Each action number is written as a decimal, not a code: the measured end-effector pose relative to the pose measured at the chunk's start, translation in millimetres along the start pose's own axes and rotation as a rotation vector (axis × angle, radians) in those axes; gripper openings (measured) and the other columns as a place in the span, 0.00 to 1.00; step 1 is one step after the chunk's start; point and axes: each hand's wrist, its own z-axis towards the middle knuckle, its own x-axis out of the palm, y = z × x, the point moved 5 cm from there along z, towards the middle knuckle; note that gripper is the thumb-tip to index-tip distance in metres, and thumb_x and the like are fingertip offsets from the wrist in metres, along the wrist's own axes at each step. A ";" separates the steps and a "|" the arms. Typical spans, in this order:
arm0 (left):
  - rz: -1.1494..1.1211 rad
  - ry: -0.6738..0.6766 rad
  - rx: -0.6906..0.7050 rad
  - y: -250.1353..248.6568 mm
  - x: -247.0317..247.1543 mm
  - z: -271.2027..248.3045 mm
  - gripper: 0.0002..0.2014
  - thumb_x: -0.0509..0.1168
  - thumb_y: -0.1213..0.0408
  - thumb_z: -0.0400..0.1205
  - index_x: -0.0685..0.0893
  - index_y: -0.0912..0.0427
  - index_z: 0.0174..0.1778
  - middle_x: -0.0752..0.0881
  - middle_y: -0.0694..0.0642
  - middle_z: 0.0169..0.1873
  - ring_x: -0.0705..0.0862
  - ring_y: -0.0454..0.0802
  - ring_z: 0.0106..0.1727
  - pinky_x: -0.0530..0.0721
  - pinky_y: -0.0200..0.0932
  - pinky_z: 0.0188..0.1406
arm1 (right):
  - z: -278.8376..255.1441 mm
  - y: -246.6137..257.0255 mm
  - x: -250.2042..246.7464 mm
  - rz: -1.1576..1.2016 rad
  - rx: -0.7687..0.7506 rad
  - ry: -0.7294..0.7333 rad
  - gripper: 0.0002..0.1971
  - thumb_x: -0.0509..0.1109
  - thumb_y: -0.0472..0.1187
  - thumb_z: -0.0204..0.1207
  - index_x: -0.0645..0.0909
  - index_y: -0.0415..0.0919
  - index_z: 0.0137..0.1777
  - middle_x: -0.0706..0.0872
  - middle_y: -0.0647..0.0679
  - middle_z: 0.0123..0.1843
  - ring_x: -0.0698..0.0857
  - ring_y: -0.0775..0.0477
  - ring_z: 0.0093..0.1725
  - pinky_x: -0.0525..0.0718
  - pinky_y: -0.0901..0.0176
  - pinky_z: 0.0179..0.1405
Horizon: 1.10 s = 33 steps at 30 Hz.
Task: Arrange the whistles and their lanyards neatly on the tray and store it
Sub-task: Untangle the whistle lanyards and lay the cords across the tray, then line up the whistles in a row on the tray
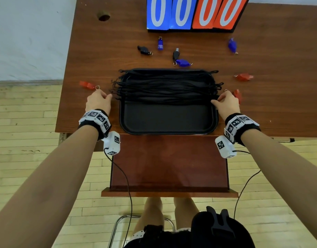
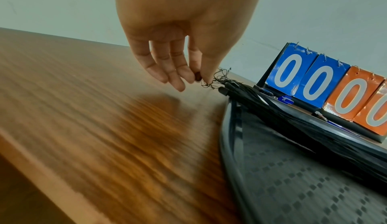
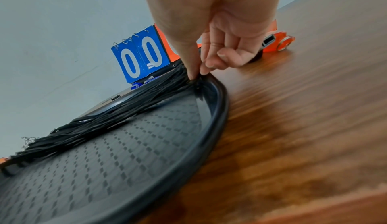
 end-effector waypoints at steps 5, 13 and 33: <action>-0.012 -0.023 -0.006 6.9 -5.9 -1.8 0.13 0.62 0.51 0.82 0.81 0.55 0.54 0.84 0.58 0.56 0.82 0.58 0.54 0.79 0.50 0.47 | -3.2 2.2 -3.7 -0.015 0.029 -0.015 0.20 0.72 0.46 0.75 0.74 0.33 0.59 0.82 0.37 0.61 0.82 0.36 0.60 0.81 0.46 0.58; -0.028 -0.110 0.137 -21.5 -26.4 -7.8 0.13 0.60 0.56 0.83 0.79 0.58 0.58 0.80 0.58 0.60 0.79 0.58 0.60 0.76 0.50 0.53 | -12.3 3.7 -12.4 -0.036 0.049 0.036 0.25 0.74 0.52 0.73 0.72 0.38 0.61 0.79 0.45 0.50 0.82 0.40 0.52 0.84 0.43 0.56; 0.206 0.376 0.874 -211.3 143.3 -129.7 0.16 0.61 0.60 0.83 0.77 0.56 0.66 0.76 0.57 0.64 0.72 0.56 0.66 0.71 0.53 0.67 | -1.2 -32.9 -3.0 0.314 0.124 0.605 0.21 0.55 0.25 0.80 0.77 0.38 0.70 0.85 0.45 0.44 0.82 0.54 0.29 0.83 0.70 0.26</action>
